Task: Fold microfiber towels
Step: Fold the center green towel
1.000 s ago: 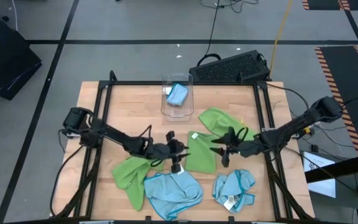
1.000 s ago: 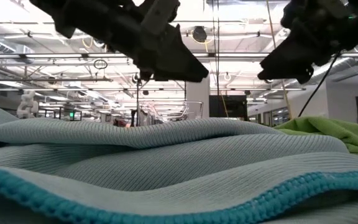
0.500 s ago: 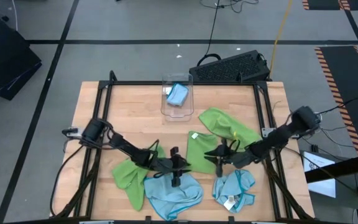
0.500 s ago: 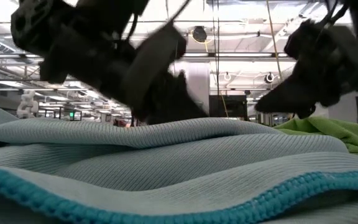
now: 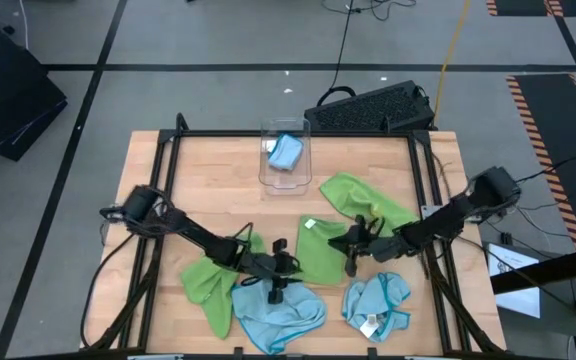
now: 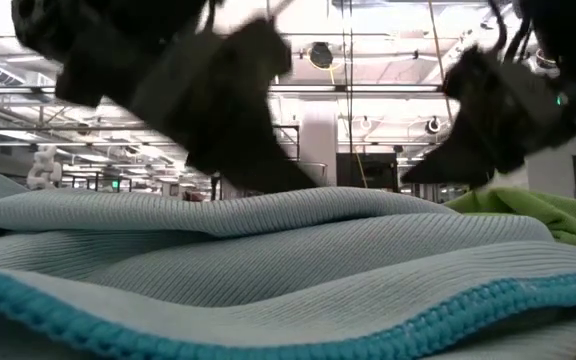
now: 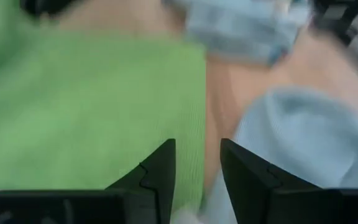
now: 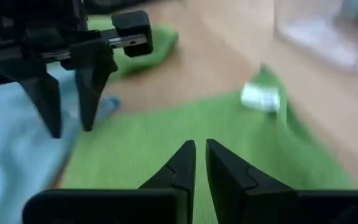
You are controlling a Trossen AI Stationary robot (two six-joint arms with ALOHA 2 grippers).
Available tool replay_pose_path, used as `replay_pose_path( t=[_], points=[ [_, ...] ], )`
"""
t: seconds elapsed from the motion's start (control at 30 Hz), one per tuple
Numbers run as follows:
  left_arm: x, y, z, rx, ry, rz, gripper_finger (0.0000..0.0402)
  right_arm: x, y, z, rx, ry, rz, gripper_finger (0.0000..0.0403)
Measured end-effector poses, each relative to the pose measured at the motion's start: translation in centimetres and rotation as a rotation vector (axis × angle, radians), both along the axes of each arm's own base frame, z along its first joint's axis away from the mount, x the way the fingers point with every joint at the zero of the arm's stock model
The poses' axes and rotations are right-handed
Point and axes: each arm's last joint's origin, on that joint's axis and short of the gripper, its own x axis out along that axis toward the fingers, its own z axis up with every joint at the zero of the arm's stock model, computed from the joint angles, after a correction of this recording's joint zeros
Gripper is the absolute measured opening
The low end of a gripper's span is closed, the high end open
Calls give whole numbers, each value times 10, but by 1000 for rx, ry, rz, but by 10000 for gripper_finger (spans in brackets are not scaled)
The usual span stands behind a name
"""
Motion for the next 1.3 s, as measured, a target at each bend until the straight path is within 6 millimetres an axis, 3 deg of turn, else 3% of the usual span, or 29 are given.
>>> replay_pose_path(
  t=[0.17,0.3,0.47,0.63,0.83,1.07,1.3],
  points=[
    [5,4,30,54,-184,-3,129,0,-9,19,-98,-47,-2,28],
    [13,10,34,56,-308,-3,129,5,-20,11,-93,-10,-33,28],
    [21,21,1,14,-248,17,129,8,-27,-16,-43,103,-47,28],
    [22,30,-46,-59,-78,5,129,8,-36,-41,-56,212,-102,28],
    [21,31,-58,-92,20,-28,129,10,-44,-45,-45,219,-147,28],
    [19,28,-44,-84,-10,-71,129,11,-47,-20,-74,139,-124,28],
    [17,25,-4,-44,-100,-108,129,8,-29,11,-14,8,49,28]
  ],
)
